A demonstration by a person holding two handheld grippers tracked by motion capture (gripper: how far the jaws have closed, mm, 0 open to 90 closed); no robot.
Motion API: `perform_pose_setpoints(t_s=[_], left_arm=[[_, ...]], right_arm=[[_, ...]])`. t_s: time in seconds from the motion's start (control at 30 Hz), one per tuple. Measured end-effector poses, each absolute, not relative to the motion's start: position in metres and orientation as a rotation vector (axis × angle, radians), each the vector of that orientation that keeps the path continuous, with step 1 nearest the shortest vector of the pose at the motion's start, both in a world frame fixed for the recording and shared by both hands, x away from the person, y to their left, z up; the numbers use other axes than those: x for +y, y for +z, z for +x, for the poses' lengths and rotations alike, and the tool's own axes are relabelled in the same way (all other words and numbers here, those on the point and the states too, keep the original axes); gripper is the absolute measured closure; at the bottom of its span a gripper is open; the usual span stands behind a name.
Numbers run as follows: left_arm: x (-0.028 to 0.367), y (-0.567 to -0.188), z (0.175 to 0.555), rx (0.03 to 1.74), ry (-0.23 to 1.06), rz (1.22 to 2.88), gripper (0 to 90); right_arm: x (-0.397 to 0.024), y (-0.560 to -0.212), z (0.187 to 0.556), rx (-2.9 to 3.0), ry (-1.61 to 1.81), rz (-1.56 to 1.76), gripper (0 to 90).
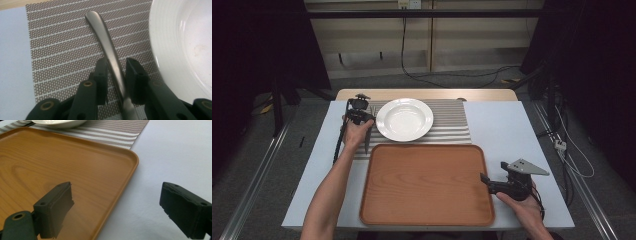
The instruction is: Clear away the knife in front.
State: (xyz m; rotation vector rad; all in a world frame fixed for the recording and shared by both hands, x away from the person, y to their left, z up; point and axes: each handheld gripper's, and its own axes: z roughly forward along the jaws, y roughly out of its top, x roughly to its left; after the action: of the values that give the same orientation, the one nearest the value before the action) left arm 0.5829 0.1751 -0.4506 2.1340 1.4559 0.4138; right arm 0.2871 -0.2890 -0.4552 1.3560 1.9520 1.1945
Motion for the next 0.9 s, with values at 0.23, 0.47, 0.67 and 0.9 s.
perform_pose_setpoints(t_s=[0.23,0.47,0.67,0.9], left_arm=[[0.1738,-0.4493,0.5837,1.484,0.393,2.128,77.2],[0.1758,-0.4471,0.5841,1.481,0.35,2.162,79.7],[0.1756,-0.4474,0.5835,1.471,0.351,2.166,79.0],[0.1774,-0.4466,0.585,1.468,0.333,2.171,80.0]], right_arm=[[-0.2887,-0.4548,0.2868,1.951,1.203,1.345,11.0],[-0.2878,-0.455,0.2871,1.959,1.202,1.348,11.0],[-0.2881,-0.4552,0.2871,1.957,1.2,1.354,11.0],[-0.2882,-0.4555,0.2876,1.958,1.198,1.357,11.1]])
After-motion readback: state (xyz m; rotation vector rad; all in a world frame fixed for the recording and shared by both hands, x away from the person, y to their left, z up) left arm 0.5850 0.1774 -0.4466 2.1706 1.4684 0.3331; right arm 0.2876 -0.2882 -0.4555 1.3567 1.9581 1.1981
